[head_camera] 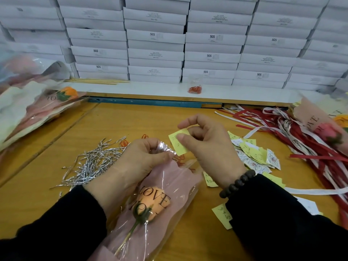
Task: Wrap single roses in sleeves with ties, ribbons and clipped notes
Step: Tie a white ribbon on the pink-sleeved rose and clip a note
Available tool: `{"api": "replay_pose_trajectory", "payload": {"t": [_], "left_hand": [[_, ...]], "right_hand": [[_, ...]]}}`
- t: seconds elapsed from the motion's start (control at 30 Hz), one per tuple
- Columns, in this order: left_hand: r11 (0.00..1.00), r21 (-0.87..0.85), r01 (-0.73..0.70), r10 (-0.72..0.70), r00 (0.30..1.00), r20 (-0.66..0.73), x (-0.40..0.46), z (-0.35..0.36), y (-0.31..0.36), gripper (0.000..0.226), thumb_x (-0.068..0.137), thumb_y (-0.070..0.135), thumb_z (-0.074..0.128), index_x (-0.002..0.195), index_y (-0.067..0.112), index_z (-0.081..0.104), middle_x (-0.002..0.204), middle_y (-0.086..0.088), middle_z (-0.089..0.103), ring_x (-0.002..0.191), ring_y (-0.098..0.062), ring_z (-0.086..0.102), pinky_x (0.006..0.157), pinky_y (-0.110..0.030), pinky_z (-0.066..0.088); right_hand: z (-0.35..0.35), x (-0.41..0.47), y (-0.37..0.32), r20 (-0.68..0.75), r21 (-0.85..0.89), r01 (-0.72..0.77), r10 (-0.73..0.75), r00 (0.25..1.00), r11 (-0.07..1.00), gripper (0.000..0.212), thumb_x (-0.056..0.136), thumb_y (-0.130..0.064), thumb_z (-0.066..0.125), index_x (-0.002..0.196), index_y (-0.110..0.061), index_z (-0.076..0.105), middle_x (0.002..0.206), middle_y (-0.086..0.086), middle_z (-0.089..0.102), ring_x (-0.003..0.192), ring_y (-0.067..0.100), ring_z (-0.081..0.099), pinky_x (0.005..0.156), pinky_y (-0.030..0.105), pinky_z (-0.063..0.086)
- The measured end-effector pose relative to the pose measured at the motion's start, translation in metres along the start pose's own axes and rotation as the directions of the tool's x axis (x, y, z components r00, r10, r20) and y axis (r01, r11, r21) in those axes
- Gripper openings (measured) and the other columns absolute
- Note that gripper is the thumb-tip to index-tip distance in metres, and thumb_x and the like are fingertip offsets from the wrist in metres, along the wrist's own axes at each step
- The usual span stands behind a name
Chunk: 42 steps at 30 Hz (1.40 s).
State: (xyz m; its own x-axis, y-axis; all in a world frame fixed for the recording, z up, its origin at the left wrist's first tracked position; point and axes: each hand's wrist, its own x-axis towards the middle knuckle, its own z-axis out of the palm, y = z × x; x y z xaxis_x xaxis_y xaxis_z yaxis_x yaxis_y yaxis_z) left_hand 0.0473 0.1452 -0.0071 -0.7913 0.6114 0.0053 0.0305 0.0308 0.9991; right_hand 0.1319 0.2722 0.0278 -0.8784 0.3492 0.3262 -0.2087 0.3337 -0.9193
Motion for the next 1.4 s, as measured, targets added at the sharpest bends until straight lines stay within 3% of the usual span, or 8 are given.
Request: {"api": "replay_pose_trajectory", "payload": {"t": [0.13,0.23,0.33,0.67,0.77,1.07,1.2,1.4], "left_hand": [[1.0,0.022,-0.02,0.019,1.0,0.014,-0.003,0.0,0.003,0.013,0.079,-0.001,0.067,0.09,-0.006,0.065,0.092,-0.034,0.063,0.078,-0.032,0.057,0.076,-0.042,0.043],[0.999,0.033,-0.021,0.02,1.0,0.018,-0.004,0.001,0.004,0.018,0.076,-0.008,0.065,0.094,-0.005,0.067,0.098,-0.034,0.064,0.08,-0.036,0.06,0.076,-0.045,0.046],[1.0,0.018,-0.017,0.017,1.0,0.024,-0.003,0.001,0.005,0.022,0.074,-0.011,0.065,0.095,-0.01,0.064,0.099,-0.037,0.062,0.081,-0.037,0.06,0.08,-0.052,0.046],[1.0,-0.008,-0.008,0.009,0.997,0.074,-0.002,-0.001,0.002,0.02,0.053,0.011,0.078,0.07,0.006,0.068,0.069,-0.014,0.066,0.055,-0.019,0.06,0.048,-0.022,0.048],[0.999,0.032,0.01,-0.012,0.998,0.061,-0.002,-0.003,0.003,0.014,0.067,-0.004,0.074,0.078,-0.006,0.064,0.073,-0.019,0.064,0.058,-0.021,0.057,0.049,-0.022,0.045],[0.995,0.018,0.097,-0.097,0.919,0.383,-0.005,-0.019,0.019,0.015,0.066,0.005,0.076,0.075,0.016,0.074,0.074,-0.007,0.07,0.065,-0.016,0.066,0.058,-0.022,0.054],[0.992,-0.001,0.127,-0.122,0.956,0.269,-0.005,-0.017,0.015,0.025,0.063,0.026,0.078,0.081,0.01,0.074,0.083,-0.017,0.067,0.07,-0.028,0.056,0.062,-0.029,0.045],[0.995,-0.01,0.099,-0.097,0.987,0.127,-0.004,-0.01,0.012,0.012,0.074,0.019,0.066,0.067,0.009,0.069,0.072,-0.014,0.065,0.057,-0.018,0.056,0.055,-0.026,0.041]], "right_hand": [[0.009,-0.003,-0.005,0.02,0.089,-0.016,0.014,1.0,0.996,0.011,0.083,0.001,0.063,0.085,-0.009,0.059,0.055,-0.008,0.059,0.047,0.003,0.052,0.045,0.017,0.043],[0.014,-0.003,-0.001,-0.023,0.125,-0.058,0.061,0.998,0.991,0.013,0.08,0.001,0.066,0.078,-0.008,0.057,0.079,0.013,0.064,0.059,0.019,0.058,0.051,0.031,0.046],[0.015,-0.004,0.004,-0.026,0.124,-0.096,0.1,0.995,0.988,0.018,0.08,0.003,0.066,0.078,-0.013,0.058,0.075,0.004,0.06,0.058,0.017,0.057,0.048,0.028,0.047],[0.019,-0.003,0.023,-0.026,0.11,-0.216,0.22,0.975,0.97,0.014,0.081,-0.004,0.068,0.073,-0.011,0.059,0.067,0.004,0.059,0.055,0.013,0.055,0.049,0.021,0.047],[0.019,-0.004,0.024,-0.018,0.099,-0.22,0.223,0.975,0.971,0.014,0.081,-0.005,0.068,0.074,-0.01,0.057,0.069,0.007,0.059,0.057,0.015,0.054,0.052,0.023,0.047],[0.016,-0.004,0.022,0.0,0.098,-0.19,0.191,0.982,0.977,0.017,0.079,0.002,0.068,0.072,-0.009,0.056,0.062,0.004,0.053,0.046,0.007,0.048,0.044,0.017,0.045],[0.016,-0.005,0.023,-0.007,0.075,-0.164,0.165,0.986,0.984,0.017,0.079,-0.002,0.071,0.074,-0.008,0.057,0.064,0.004,0.052,0.05,0.007,0.049,0.045,0.017,0.046],[0.009,-0.001,0.022,0.038,0.119,-0.235,0.232,0.972,0.965,0.013,0.086,-0.011,0.064,0.073,-0.008,0.062,0.057,-0.003,0.057,0.047,0.003,0.053,0.043,0.012,0.043]]}}
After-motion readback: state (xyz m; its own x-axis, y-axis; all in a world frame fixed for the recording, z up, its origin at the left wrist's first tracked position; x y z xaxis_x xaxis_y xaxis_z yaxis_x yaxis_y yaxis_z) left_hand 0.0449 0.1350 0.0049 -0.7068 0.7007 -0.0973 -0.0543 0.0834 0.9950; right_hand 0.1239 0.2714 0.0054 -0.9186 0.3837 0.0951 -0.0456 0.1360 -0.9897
